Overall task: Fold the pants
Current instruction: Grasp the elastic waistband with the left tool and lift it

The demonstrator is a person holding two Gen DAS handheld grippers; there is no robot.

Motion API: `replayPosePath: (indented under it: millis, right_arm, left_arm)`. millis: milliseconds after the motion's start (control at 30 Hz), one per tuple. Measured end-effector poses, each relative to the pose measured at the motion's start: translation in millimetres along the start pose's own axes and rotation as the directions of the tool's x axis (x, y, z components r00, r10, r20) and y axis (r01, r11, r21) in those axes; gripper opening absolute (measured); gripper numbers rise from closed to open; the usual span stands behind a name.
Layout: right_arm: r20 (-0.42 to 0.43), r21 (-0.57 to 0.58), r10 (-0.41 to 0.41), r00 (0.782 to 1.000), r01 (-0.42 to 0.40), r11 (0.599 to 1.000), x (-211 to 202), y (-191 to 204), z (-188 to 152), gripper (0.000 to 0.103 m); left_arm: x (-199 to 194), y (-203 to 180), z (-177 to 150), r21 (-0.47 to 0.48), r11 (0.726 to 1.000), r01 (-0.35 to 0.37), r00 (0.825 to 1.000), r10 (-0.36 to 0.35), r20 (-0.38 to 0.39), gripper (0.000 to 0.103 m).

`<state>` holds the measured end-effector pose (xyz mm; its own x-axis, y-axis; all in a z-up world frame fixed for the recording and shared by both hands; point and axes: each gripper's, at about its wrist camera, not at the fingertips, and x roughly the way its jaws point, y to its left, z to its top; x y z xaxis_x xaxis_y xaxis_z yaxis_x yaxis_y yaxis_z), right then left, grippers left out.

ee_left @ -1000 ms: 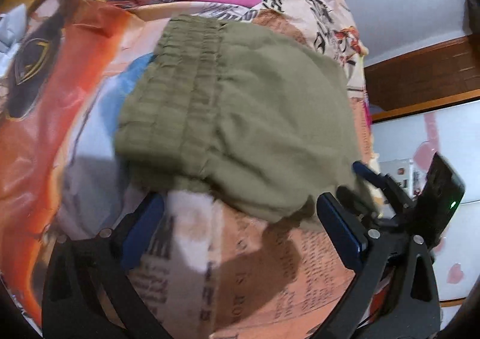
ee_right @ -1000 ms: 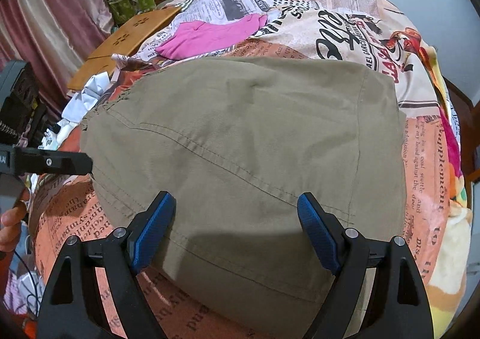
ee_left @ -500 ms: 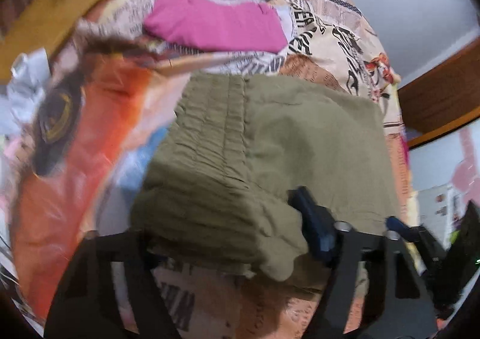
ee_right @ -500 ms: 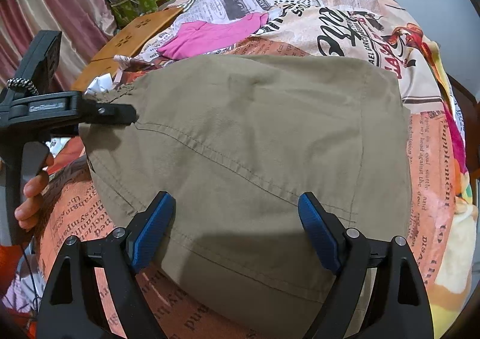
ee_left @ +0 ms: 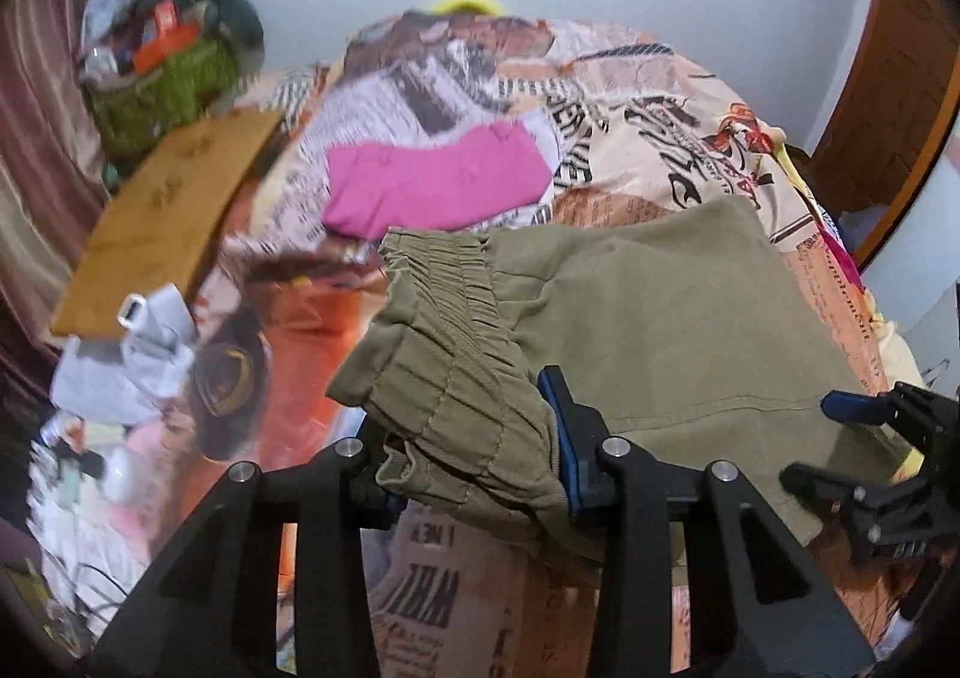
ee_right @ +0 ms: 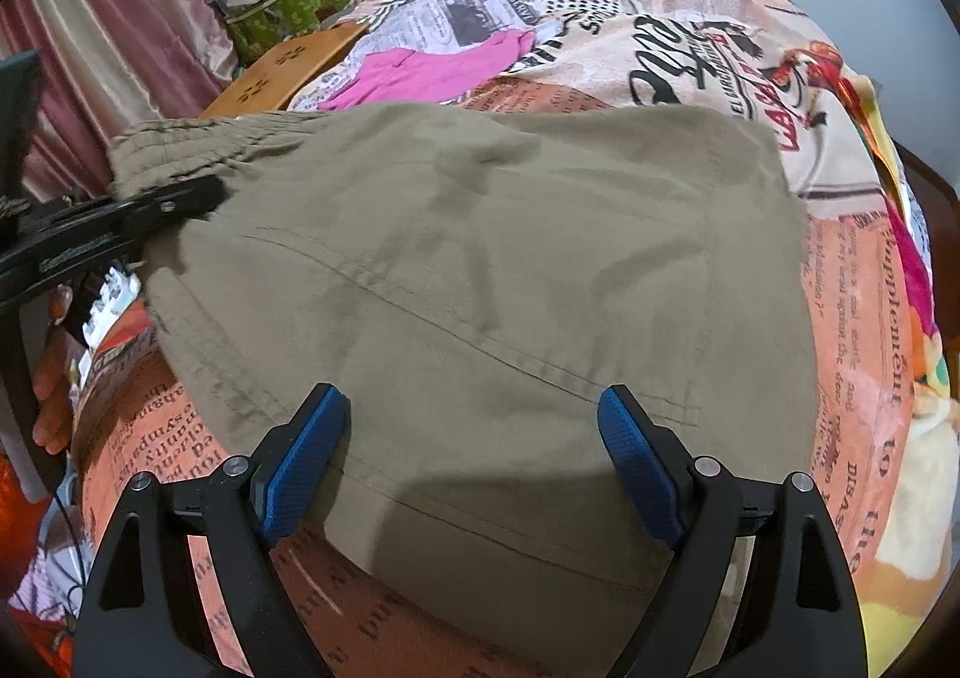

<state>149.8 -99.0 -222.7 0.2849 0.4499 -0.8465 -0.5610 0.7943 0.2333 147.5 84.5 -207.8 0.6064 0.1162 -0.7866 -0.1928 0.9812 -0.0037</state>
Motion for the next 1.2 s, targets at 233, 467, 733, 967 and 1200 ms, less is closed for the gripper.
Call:
replayPosePath:
  millis: [233, 467, 733, 967, 1200]
  right_arm:
    - [0.000, 0.043, -0.029, 1.000, 0.029, 0.999, -16.0, -20.8, -11.2, 0.085]
    - [0.027, 0.172, -0.098, 0.995, 0.092, 0.981, -42.5, -61.3, -31.9, 0.085]
    - [0.034, 0.261, -0.076, 0.997, 0.064, 0.963, -41.7, -86.5, -53.9, 0.085]
    - [0.058, 0.282, -0.051, 0.997, 0.033, 0.959, -40.7, -88.6, -58.3, 0.085]
    - [0.066, 0.281, -0.047, 0.997, 0.026, 0.959, -40.7, -89.5, -58.6, 0.085]
  left_arm:
    - [-43.7, -18.6, 5.2, 0.122, 0.982, -0.147, 0.975, 0.124, 0.184, 0.038]
    - [-56.8, -46.1, 16.6, 0.179, 0.963, -0.201, 0.952, 0.148, 0.269, 0.036]
    - [-83.2, -90.7, 39.8, 0.241, 0.964, -0.109, 0.946, 0.027, 0.323, 0.033]
    - [-91.1, -149.0, 45.4, 0.357, 0.934, -0.023, 0.946, -0.096, 0.310, 0.027]
    - [-79.4, -199.7, 42.9, 0.442, 0.891, 0.105, 0.955, -0.215, 0.205, 0.025]
